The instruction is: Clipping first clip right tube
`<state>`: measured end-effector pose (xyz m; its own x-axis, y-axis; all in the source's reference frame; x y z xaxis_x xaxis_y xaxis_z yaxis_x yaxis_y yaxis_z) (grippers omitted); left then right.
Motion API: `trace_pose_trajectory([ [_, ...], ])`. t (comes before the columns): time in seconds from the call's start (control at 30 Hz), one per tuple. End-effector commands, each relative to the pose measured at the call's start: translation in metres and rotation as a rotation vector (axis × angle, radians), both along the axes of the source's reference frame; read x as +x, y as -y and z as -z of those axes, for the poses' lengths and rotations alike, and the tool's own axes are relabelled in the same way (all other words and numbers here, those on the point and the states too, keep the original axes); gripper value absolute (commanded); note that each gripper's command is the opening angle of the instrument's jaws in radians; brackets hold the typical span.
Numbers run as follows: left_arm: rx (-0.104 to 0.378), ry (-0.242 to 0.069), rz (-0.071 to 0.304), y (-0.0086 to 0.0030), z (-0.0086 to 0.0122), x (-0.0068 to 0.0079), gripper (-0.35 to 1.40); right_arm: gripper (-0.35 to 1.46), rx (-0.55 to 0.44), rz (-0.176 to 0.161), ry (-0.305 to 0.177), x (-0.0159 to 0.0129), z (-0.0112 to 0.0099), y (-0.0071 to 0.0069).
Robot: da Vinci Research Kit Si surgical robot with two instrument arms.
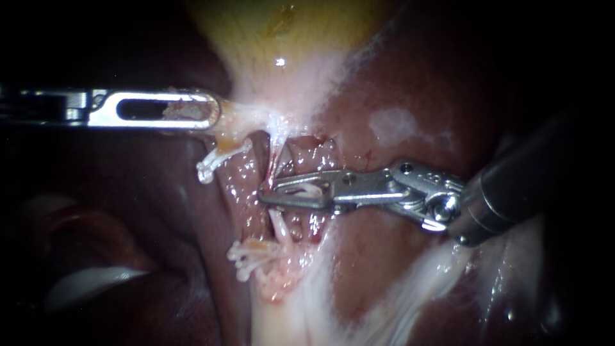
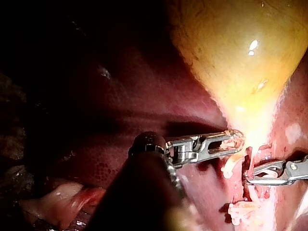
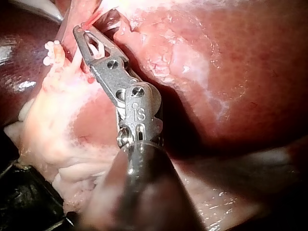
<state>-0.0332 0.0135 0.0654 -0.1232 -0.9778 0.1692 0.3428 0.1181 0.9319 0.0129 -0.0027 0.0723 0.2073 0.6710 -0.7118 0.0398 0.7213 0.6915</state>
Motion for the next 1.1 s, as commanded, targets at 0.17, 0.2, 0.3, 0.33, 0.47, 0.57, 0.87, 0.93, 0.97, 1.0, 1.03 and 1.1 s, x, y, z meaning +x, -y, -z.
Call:
trace_pose_trajectory([
  [0.17,0.0,0.0,0.0,0.0,0.0,0.0,-0.35,-0.15,0.001,0.0,0.0,0.0,0.0,0.0],
  [0.2,0.0,0.0,0.0,0.0,0.0,0.0,-0.35,-0.15,0.001,0.0,0.0,0.0,0.0,0.0],
  [0.3,0.0,0.0,0.0,0.0,0.0,0.0,-0.35,-0.15,0.001,0.0,0.0,0.0,0.0,0.0],
  [0.33,0.0,0.0,0.0,0.0,0.0,0.0,-0.35,-0.15,0.001,0.0,0.0,0.0,0.0,0.0],
  [0.47,0.0,0.0,0.0,0.0,0.0,0.0,-0.35,-0.13,0.001,0.0,0.0,0.0,0.0,0.0],
  [0.57,0.0,0.0,0.0,0.0,0.0,0.0,-0.35,-0.1,0.001,0.0,0.0,0.0,0.0,0.0],
  [0.87,0.0,0.0,-0.001,0.0,0.0,0.0001,-0.35,0.39,0.019,0.004,0.001,0.0004,0.0,0.0],
  [0.93,0.0,0.0,-0.001,0.0,0.0,0.0001,-0.35,0.44,0.018,0.002,-0.005,0.0007,0.0001,0.0002],
  [0.97,0.0,0.0,-0.001,0.0,0.0,0.0001,-0.35,0.46,0.018,-0.001,-0.01,0.0009,0.0002,0.0003],
  [1.0,0.0,0.0,-0.001,0.0,0.0,0.0001,-0.35,0.46,0.017,-0.002,-0.014,0.0011,0.0002,0.0004],
  [1.03,0.0,0.0,-0.001,0.0,0.0,0.0001,-0.35,0.48,0.023,-0.002,-0.017,0.0012,0.0002,0.0005],
  [1.1,0.0,0.0,-0.001,0.0,0.0,0.0001,-0.35,0.49,0.022,-0.001,-0.018,0.0014,0.0002,0.0006],
])
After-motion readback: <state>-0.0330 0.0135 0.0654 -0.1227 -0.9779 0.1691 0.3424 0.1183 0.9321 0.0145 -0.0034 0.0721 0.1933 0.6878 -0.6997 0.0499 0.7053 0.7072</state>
